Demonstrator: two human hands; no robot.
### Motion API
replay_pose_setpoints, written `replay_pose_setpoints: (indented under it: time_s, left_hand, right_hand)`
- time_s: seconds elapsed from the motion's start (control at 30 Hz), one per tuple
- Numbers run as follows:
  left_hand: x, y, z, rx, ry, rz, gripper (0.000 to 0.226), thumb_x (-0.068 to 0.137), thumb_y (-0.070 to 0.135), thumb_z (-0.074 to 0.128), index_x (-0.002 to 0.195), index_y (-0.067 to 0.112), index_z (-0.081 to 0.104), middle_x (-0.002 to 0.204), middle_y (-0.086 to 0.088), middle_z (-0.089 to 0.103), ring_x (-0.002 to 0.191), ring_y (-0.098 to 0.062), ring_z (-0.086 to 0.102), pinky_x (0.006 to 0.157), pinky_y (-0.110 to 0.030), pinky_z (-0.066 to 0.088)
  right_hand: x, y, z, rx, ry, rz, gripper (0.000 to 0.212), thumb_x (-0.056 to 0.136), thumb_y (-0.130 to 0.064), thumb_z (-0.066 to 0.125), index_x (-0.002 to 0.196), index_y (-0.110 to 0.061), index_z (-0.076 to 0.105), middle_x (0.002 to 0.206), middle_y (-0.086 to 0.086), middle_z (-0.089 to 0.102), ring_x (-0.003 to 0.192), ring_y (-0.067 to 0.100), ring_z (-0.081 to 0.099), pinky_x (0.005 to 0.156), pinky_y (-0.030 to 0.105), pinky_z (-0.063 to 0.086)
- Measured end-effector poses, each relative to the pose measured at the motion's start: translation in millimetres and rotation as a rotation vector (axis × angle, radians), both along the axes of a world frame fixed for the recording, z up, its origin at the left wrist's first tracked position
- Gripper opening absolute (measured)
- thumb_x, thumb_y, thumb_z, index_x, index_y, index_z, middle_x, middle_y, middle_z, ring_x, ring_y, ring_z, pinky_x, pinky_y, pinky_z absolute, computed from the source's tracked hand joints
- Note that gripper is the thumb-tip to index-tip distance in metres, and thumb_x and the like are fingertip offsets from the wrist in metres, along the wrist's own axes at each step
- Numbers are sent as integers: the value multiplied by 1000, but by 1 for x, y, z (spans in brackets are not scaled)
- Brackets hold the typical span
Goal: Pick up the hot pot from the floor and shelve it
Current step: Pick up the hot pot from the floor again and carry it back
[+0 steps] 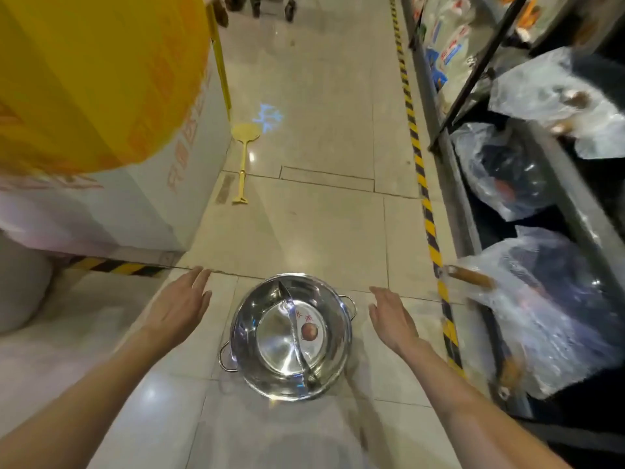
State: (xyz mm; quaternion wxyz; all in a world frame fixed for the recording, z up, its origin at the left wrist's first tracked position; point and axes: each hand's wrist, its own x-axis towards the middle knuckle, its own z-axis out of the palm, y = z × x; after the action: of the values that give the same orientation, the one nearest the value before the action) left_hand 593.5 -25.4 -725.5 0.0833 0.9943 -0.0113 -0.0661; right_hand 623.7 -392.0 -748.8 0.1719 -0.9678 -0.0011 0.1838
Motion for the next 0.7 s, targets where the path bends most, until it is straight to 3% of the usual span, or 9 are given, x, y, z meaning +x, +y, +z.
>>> replay_pose_setpoints:
  time_s: [0.2, 0.37, 0.53, 0.7]
  left_hand:
    - [11, 5, -189, -52, 85, 81, 51, 95, 27, 40, 140, 7, 28, 149, -17, 34, 133, -31, 38, 107, -45, 38]
    - [28, 2, -296, -142, 118, 89, 56, 95, 31, 36, 143, 9, 18, 154, -14, 22, 136, -31, 33, 111, -45, 34]
    - [33, -9, -327, -287, 111, 108, 54, 93, 17, 45, 141, 9, 22, 148, -14, 29, 114, -34, 53, 93, -49, 51]
    - [34, -10, -327, -324, 143, 141, 62, 88, 6, 50, 142, 12, 19, 144, -15, 34, 99, -26, 57, 81, -41, 50]
  right_hand:
    - [2, 23, -171, 29, 23, -58, 46, 96, -12, 36, 140, -10, 26, 146, 11, 36, 133, 27, 33, 107, 31, 29]
    - [2, 22, -267, 87, -114, -146, 42, 94, -13, 40, 135, -12, 33, 138, 10, 42, 125, 27, 39, 101, 36, 37]
    - [-8, 15, -302, 55, -238, -158, 45, 93, -8, 43, 138, -9, 32, 145, 12, 33, 132, 25, 32, 107, 33, 35]
    - [-25, 10, -297, 116, -174, -148, 47, 96, -18, 40, 141, -19, 27, 133, 9, 46, 119, 24, 44, 102, 38, 41]
